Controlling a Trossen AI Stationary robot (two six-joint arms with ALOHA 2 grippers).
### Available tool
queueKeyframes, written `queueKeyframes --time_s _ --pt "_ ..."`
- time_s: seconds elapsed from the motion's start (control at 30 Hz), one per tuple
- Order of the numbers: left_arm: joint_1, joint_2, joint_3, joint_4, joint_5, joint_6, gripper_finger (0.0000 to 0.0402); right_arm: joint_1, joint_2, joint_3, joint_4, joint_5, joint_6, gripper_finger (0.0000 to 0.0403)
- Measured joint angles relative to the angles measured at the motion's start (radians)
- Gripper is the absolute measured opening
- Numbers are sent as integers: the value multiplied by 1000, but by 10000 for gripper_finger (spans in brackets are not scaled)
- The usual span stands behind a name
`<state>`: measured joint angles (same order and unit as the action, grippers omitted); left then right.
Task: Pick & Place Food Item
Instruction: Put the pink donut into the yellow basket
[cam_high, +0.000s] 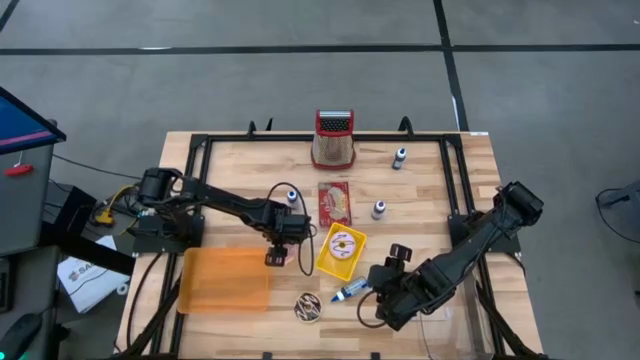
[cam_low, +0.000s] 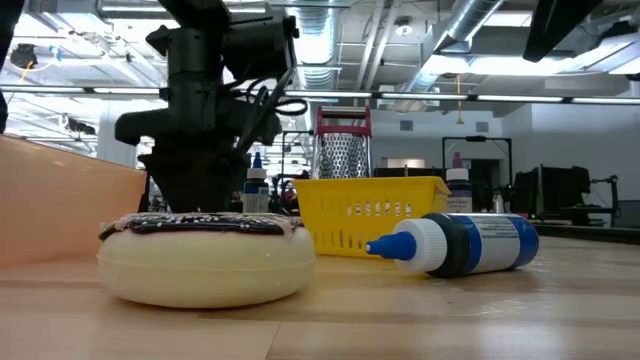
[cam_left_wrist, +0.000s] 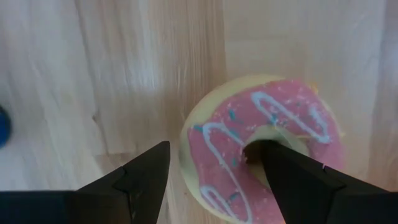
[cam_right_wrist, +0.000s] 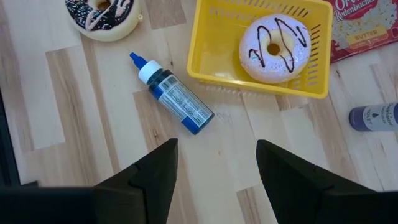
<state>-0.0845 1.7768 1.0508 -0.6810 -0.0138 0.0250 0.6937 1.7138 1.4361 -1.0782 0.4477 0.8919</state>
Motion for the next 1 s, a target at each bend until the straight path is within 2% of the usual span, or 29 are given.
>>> queueKeyframes --time_s 0.3,0.4,0.53,0.83,1.0 --pt "4 41 2 18 19 20 249 7 0 0 -9 2 8 210" --pt "7 32 -1 41 16 25 235 7 0 0 -17 2 11 210" --pt "7 10 1 69 -25 25 191 6 0 0 -21 7 18 210" --pt "7 -8 1 86 -27 24 45 6 0 0 -42 10 34 210" --pt "7 -78 0 105 -27 24 26 6 0 0 -56 10 44 210"
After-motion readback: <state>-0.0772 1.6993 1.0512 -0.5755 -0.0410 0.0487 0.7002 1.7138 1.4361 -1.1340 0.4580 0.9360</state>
